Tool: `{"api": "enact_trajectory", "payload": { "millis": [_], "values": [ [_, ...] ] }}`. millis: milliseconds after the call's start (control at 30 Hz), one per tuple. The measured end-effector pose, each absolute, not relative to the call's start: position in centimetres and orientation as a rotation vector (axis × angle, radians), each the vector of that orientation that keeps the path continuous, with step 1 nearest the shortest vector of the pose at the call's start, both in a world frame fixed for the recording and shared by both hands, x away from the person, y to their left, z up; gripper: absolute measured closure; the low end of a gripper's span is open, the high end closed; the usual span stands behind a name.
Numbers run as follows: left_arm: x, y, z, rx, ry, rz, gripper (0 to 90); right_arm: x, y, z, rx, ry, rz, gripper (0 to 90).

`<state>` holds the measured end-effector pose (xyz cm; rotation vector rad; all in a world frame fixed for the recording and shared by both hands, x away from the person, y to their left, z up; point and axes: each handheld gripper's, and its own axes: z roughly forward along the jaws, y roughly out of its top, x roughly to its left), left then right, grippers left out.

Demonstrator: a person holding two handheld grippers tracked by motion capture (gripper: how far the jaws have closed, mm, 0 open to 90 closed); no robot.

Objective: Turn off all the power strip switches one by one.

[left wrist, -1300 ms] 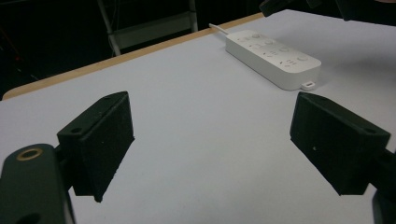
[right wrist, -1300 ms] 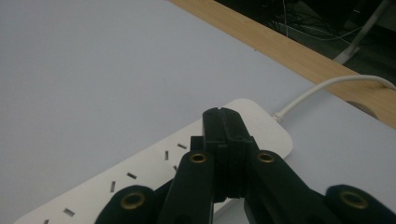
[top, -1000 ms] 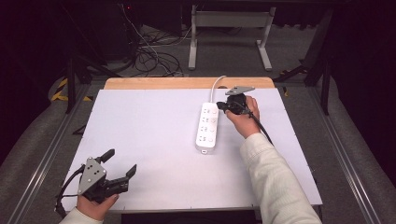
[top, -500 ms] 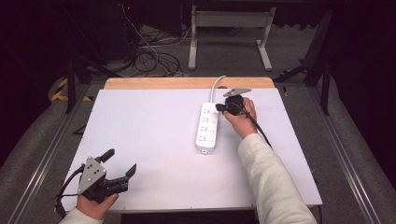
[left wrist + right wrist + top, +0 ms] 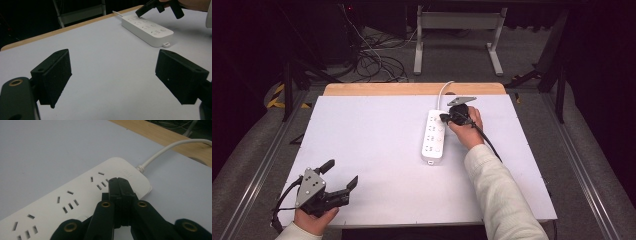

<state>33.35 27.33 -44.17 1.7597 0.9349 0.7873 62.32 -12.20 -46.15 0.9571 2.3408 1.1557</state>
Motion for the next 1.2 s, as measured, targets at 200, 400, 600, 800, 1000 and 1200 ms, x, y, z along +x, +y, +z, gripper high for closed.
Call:
{"api": "enact_trajectory", "payload": {
  "millis": [200, 400, 600, 800, 1000, 1200],
  "values": [
    [33.32, 27.33, -44.16, 1.760, 0.933, 0.788, 14.0, 62.33, -12.07, -46.28, 0.960, 2.336, 1.148, 90.0],
    [33.29, 27.30, -44.15, 1.761, 0.932, 0.789, 14.0, 62.28, -11.91, -46.49, 0.958, 2.334, 1.127, 90.0],
    [33.24, 27.26, -44.13, 1.759, 0.931, 0.792, 14.0, 62.18, -11.87, -46.45, 0.968, 2.341, 1.123, 90.0],
    [33.16, 27.22, -44.10, 1.756, 0.931, 0.791, 14.0, 62.03, -11.70, -46.42, 0.968, 2.338, 1.105, 90.0],
    [33.16, 27.23, -44.09, 1.756, 0.930, 0.790, 14.0, 62.03, -11.70, -46.42, 0.979, 2.336, 1.108, 90.0],
    [33.16, 27.25, -44.08, 1.756, 0.928, 0.792, 14.0, 62.05, -11.48, -46.48, 0.976, 2.325, 1.107, 90.0]
  ]
}}
